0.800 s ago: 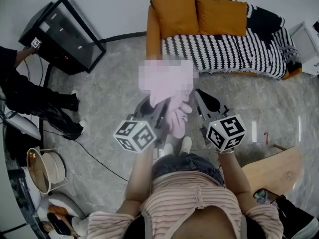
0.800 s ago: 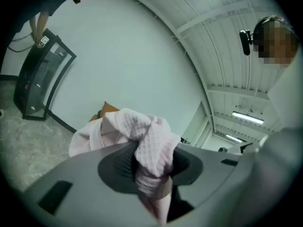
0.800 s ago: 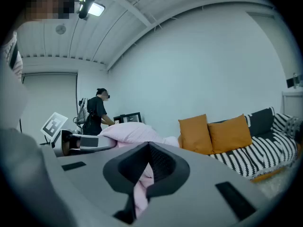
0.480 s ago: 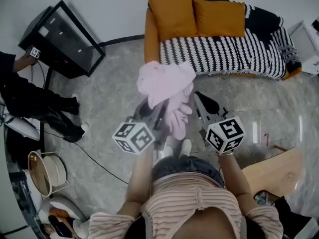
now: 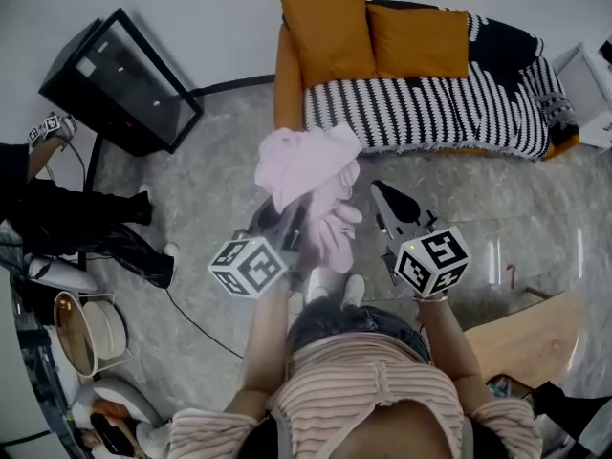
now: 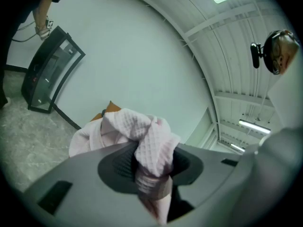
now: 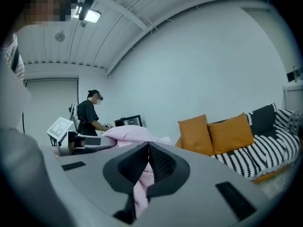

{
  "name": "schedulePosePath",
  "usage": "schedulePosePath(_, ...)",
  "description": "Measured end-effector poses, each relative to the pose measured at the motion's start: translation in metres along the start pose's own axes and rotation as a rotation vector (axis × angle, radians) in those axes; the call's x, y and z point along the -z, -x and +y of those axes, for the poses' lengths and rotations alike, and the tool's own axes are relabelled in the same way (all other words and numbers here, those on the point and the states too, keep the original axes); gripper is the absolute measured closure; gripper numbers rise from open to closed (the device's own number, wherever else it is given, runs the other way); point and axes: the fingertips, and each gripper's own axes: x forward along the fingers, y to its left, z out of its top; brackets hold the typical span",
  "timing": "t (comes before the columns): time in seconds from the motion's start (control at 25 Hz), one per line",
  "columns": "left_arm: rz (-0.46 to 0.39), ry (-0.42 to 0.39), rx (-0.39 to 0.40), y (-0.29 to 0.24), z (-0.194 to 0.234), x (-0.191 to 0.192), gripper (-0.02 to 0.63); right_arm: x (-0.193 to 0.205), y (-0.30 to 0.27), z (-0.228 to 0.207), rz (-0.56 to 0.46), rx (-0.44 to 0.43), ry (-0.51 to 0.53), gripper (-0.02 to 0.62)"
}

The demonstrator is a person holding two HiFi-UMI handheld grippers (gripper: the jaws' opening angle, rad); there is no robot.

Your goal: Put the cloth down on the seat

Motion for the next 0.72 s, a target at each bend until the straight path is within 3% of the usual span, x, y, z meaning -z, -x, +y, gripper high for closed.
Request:
schedulePosePath(0.48, -0.073, -0.047, -0.065, -0.010, -0.008, -0.019, 0.462, -0.005, 0.015, -0.040, -0.023, 0.010, -0.051, 0.586)
schedulePosePath(0.72, -0.081, -0.011, -0.073, -0.024, -0.005, -0.033, 0.460, -0.016, 0.007, -0.050, -0.005, 0.010, -0.063, 0.586)
